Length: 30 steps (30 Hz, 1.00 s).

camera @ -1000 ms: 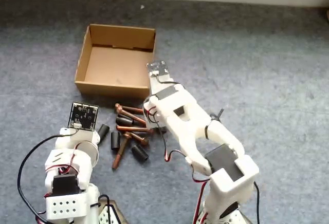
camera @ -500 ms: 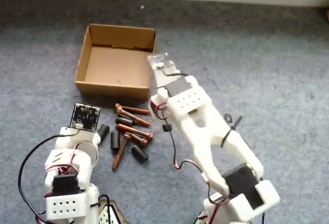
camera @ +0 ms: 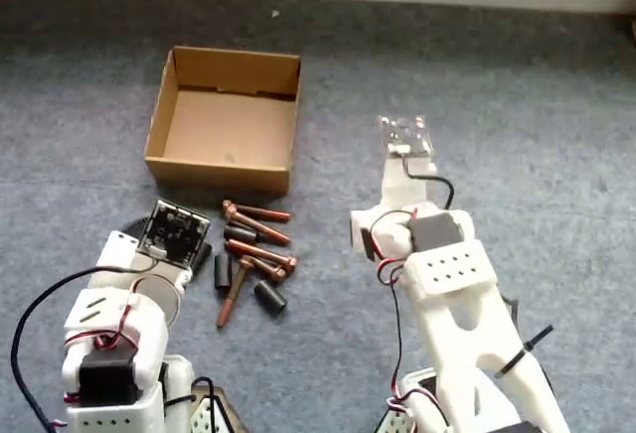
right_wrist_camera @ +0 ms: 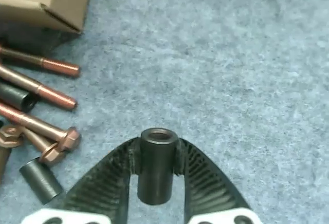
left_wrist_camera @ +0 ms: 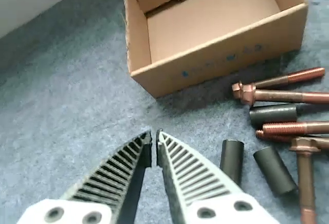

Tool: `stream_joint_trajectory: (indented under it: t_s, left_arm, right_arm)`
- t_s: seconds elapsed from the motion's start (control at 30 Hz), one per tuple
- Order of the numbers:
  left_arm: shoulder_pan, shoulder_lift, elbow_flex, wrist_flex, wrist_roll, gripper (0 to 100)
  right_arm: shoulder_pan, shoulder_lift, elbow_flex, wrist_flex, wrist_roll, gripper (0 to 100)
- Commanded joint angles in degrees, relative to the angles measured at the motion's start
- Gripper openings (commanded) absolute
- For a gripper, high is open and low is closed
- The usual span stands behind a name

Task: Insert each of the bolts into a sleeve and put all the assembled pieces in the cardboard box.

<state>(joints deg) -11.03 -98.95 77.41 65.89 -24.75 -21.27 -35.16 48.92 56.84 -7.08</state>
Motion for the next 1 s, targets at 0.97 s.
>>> stream_joint_trajectory:
  t_s: [0.97]
  left_arm:
    - [21.8, 70.5, -14.2, -18.1, 21.8, 16]
  right_arm:
    - [3.5, -4.8, 11.5, -13.1, -2.6, 0.5]
